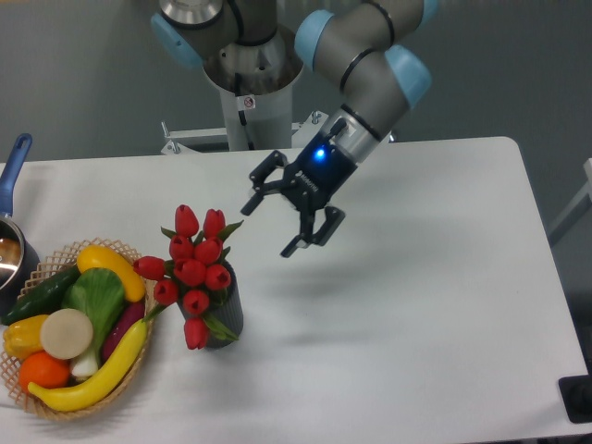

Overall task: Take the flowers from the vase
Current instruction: 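Move the open gripper down toward the red tulips in the black vase, then close the gripper around the tulip stems above the vase rim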

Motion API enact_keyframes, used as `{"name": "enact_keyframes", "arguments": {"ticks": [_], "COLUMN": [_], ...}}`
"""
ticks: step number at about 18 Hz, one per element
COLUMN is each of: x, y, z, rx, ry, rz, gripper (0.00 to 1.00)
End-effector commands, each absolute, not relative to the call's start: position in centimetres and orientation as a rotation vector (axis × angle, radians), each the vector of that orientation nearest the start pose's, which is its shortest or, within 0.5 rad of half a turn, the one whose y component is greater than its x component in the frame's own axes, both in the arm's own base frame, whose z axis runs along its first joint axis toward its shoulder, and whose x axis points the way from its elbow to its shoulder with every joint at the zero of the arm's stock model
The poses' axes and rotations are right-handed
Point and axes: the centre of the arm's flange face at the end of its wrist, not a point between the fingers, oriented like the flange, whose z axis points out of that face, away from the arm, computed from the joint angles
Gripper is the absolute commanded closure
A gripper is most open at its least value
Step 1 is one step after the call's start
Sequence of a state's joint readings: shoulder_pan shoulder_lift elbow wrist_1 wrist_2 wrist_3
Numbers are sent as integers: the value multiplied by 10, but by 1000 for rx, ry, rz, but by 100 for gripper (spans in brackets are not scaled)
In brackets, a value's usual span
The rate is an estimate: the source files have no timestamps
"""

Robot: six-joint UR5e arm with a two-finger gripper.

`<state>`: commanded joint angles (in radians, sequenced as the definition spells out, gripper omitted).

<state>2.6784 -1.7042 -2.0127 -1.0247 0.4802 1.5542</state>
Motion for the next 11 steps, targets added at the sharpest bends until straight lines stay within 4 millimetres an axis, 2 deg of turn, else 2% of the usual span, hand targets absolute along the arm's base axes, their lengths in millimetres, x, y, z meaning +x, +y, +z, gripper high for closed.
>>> {"name": "enact_keyframes", "arguments": {"ticks": [3,6,11], "x": [-331,-323,-322], "y": [429,444,464], "z": [334,323,307], "rx": [-2042,-2035,-2021], "ry": [358,402,460], "rz": [-372,-357,-341], "gripper": [0,0,0]}}
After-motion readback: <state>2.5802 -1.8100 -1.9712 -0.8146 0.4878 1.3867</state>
